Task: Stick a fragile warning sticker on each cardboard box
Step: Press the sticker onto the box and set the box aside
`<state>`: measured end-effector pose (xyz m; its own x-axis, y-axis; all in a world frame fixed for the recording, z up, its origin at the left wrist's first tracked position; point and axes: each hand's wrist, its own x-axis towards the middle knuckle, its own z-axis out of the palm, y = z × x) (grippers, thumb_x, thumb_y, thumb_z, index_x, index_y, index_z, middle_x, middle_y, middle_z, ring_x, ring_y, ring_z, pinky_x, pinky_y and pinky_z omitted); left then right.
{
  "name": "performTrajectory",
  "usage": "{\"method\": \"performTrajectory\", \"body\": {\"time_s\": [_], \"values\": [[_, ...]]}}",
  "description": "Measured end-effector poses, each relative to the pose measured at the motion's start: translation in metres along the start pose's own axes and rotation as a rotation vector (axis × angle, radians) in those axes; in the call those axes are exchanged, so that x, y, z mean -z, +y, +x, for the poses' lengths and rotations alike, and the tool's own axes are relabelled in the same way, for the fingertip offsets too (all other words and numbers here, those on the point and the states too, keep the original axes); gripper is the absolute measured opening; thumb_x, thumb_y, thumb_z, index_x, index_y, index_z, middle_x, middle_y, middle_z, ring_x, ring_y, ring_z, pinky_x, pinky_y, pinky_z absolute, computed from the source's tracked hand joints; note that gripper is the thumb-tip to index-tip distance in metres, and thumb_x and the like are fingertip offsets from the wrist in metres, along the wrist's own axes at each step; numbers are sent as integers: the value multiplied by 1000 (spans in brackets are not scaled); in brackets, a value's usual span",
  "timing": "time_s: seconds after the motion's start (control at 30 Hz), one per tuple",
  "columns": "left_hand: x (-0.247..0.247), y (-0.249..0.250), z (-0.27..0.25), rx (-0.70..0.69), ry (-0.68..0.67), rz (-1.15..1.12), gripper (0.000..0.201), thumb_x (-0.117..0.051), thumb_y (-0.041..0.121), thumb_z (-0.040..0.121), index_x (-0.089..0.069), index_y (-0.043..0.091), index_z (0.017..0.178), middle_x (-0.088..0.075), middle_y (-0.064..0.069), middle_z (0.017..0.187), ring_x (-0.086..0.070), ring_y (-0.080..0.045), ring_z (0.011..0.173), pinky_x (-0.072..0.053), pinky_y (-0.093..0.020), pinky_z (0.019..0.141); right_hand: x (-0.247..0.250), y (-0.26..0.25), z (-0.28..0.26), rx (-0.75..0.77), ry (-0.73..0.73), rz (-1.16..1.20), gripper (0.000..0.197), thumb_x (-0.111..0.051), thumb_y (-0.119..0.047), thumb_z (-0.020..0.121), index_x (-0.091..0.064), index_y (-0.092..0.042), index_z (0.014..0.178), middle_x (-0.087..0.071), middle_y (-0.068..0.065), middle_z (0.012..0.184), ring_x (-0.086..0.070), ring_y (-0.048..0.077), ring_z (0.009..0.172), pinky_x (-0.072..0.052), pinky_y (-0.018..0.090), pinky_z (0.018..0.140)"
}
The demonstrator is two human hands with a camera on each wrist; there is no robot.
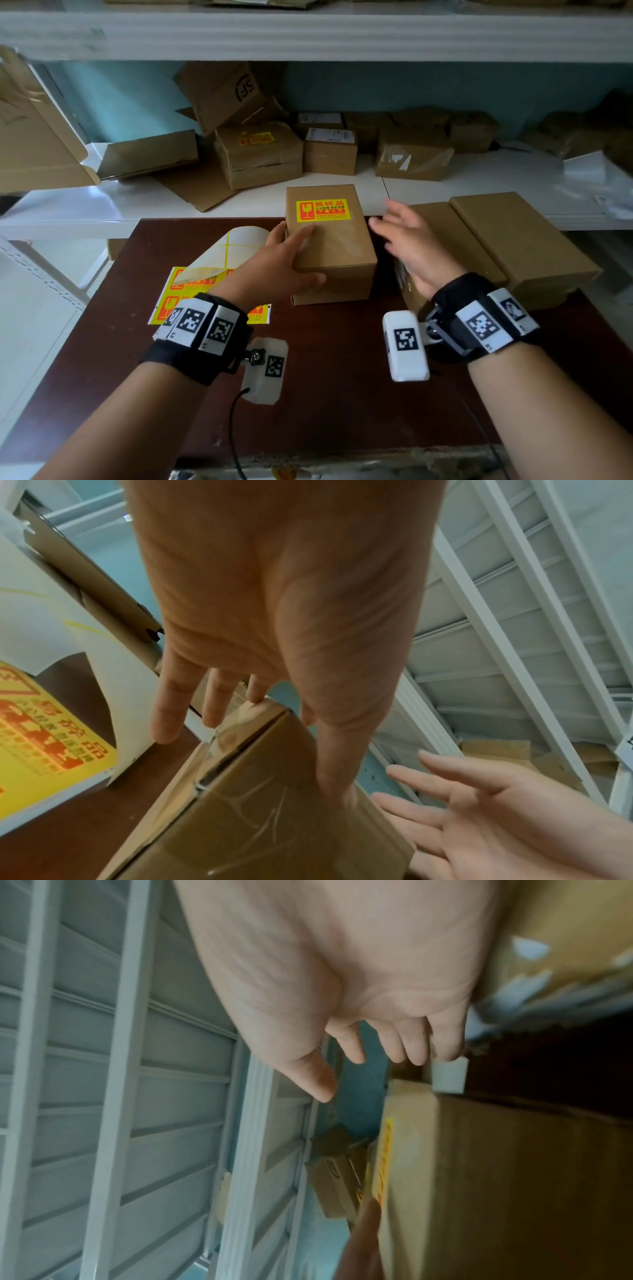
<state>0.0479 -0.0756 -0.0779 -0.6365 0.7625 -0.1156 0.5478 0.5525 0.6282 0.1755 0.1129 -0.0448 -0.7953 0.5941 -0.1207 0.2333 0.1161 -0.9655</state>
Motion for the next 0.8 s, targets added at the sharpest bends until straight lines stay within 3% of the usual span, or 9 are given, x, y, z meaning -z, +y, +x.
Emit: {"method": "performTrajectory", "body": {"time_s": [0.1, 0.2, 0.27, 0.43, 0.6, 0.8], "values": [[4, 2, -2, 1, 11, -27, 91, -76, 42, 82, -20, 44, 154, -1, 6, 165, -27, -20, 146, -34, -26, 105, 23, -11, -2, 69, 79, -36, 44, -58, -23, 99, -51, -24, 142, -54, -6, 142, -52, 8, 125, -40, 33, 110], [4, 0, -1, -8, 23, -9, 90, -78, 39, 81, -24, 42, 154, -4, 6, 165, -29, -22, 145, -37, -29, 109, 41, -9, -1, 70, 149, -113, 35, -57, -22, 99, -59, -21, 135, -61, -8, 131, -56, 5, 118, -40, 25, 100], [2, -3, 0, -18, 36, 4, 86, -77, 39, 81, -28, 42, 152, -9, 6, 163, -36, -22, 141, -41, -35, 111, 48, -5, 0, 40, 156, -190, 37, -57, -24, 99, -58, -21, 136, -59, -6, 135, -53, 10, 123, -38, 25, 98], [-4, -5, 5, -26, 90, 15, 81, -74, 44, 83, -30, 42, 151, -16, 6, 161, -41, -20, 137, -42, -37, 110, 49, 2, 0, -72, 77, -306, 47, -56, -24, 100, -47, -24, 146, -46, -5, 151, -43, 17, 136, -32, 28, 98], [-10, -4, 7, -33, 142, 35, 76, -70, 46, 86, -29, 43, 151, -18, 5, 161, -46, -21, 134, -45, -40, 108, 49, 4, 0, -117, 26, -306, 51, -58, -23, 99, -44, -28, 148, -41, -4, 154, -39, 19, 140, -30, 29, 99], [-11, -1, -9, 4, 194, 10, 77, -70, 44, 87, -30, 35, 153, -19, 1, 162, -33, -23, 144, -37, -39, 113, 60, 10, -5, -63, 185, -295, 55, -61, -22, 97, -41, -29, 148, -38, -4, 156, -36, 21, 143, -34, 39, 108]]}}
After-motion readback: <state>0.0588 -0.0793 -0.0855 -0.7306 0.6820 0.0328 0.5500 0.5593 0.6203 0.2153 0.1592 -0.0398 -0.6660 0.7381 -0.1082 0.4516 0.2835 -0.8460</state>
